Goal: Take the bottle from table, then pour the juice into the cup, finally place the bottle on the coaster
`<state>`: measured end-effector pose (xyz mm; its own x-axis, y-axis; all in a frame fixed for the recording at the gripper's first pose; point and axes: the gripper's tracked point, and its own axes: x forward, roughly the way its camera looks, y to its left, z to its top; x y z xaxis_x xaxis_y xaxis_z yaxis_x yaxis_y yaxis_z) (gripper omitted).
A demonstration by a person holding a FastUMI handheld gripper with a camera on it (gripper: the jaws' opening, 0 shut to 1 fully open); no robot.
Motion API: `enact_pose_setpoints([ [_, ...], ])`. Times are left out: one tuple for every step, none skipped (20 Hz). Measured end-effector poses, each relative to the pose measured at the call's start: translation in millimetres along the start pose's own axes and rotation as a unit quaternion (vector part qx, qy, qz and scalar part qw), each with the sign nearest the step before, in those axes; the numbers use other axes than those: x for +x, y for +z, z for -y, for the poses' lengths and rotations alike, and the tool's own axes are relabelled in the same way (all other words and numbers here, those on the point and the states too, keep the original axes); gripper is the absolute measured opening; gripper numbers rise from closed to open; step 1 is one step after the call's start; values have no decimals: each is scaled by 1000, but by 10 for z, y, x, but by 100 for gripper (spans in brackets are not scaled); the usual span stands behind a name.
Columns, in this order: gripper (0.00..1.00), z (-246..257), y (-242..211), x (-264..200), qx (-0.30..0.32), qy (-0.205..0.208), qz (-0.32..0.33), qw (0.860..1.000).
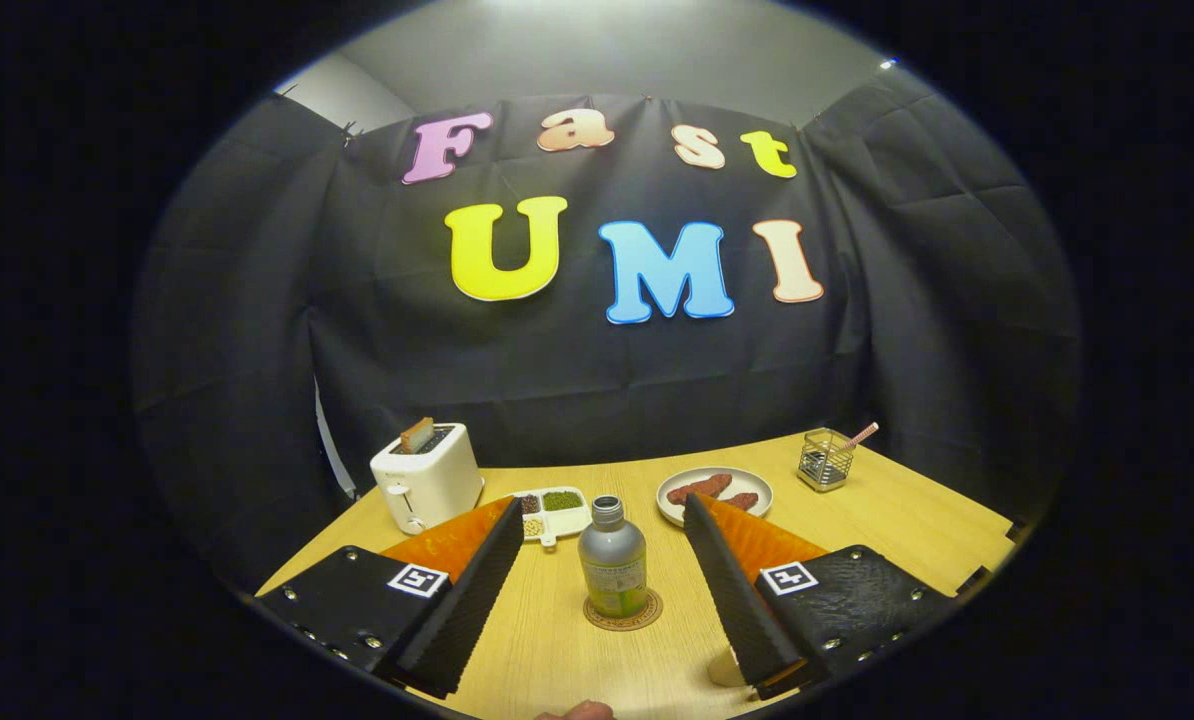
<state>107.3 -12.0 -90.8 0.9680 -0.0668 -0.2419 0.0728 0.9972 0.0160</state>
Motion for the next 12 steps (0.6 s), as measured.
enact_pose_setpoints([
  [98, -15, 58, -84, -1, 4, 6, 1000],
  [98, -19, 129, -172, 0, 8, 13, 1000],
  [98, -42, 167, -263, 2, 13, 18, 1000],
  [98, -53, 214, -351, 3, 17, 24, 1000],
  [98, -64, 240, -420, 4, 23, 26, 999],
  [98, -72, 266, -500, 2, 26, 29, 999],
  [98, -79, 283, -581, -1, 29, 30, 999],
  [98, -91, 307, -640, -6, 31, 34, 999],
  [98, -85, 315, -688, -10, 33, 35, 999],
  [98, -103, 320, -737, -12, 38, 37, 999],
  [98, -118, 298, -787, -12, 41, 37, 998],
  [98, -111, 298, -831, -10, 41, 39, 998],
])
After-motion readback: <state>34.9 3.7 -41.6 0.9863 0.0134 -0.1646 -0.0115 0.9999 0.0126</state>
